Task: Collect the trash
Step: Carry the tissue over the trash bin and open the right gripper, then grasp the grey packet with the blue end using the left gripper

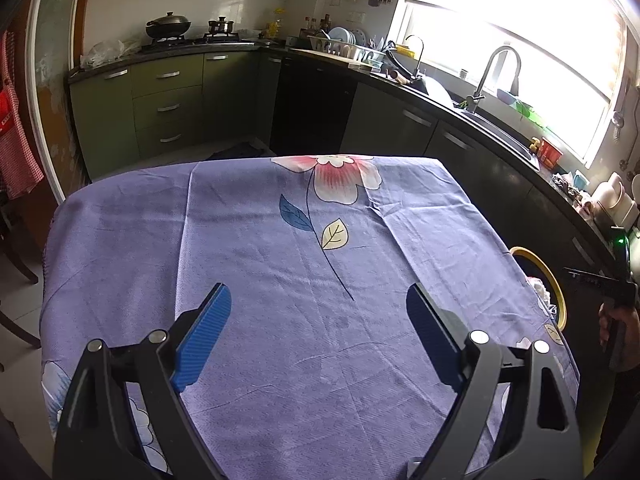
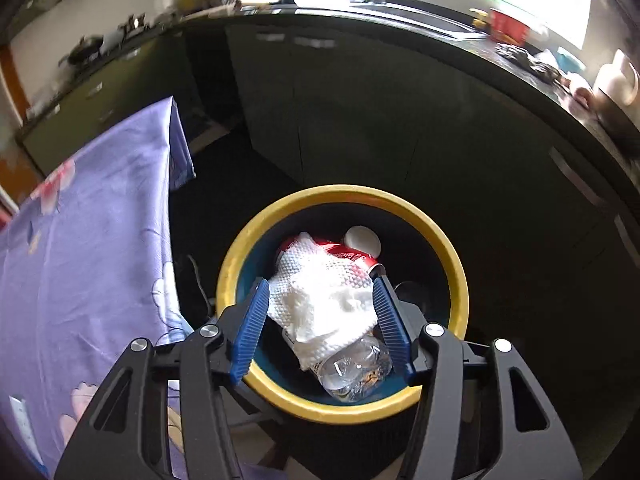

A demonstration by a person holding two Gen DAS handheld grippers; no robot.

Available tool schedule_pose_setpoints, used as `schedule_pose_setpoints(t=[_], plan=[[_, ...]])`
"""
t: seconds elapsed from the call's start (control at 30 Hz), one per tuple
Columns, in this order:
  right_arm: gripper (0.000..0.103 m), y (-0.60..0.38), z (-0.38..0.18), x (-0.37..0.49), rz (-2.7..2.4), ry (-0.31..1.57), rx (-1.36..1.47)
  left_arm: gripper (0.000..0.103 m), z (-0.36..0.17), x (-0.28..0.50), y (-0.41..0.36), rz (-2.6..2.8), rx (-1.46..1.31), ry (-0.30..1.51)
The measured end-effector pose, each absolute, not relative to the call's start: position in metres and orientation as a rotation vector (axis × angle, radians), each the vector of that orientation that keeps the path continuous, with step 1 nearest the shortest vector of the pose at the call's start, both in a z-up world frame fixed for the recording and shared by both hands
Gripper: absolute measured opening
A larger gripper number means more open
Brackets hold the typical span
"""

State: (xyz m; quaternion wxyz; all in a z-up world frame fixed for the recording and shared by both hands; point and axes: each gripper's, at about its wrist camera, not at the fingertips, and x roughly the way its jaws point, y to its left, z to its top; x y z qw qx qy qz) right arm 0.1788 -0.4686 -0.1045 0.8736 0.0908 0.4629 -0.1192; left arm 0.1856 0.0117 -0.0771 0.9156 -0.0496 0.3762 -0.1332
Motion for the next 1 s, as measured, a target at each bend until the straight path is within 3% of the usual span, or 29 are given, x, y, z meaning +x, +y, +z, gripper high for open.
schedule_pose_setpoints(t=[0.4,1.0], plan=[[0.059,-0.426,-0.095,0.125,-0.16,0.919,0.207,0.085,-0.079,0.176,-0.008,-0.317,-0.063,0.811],[0.06,-0.409,-0.101,0.096,-0.019,0.878,0.247,0.087,-0.115,0.078,-0.074,-0.284,0.18,1.031]])
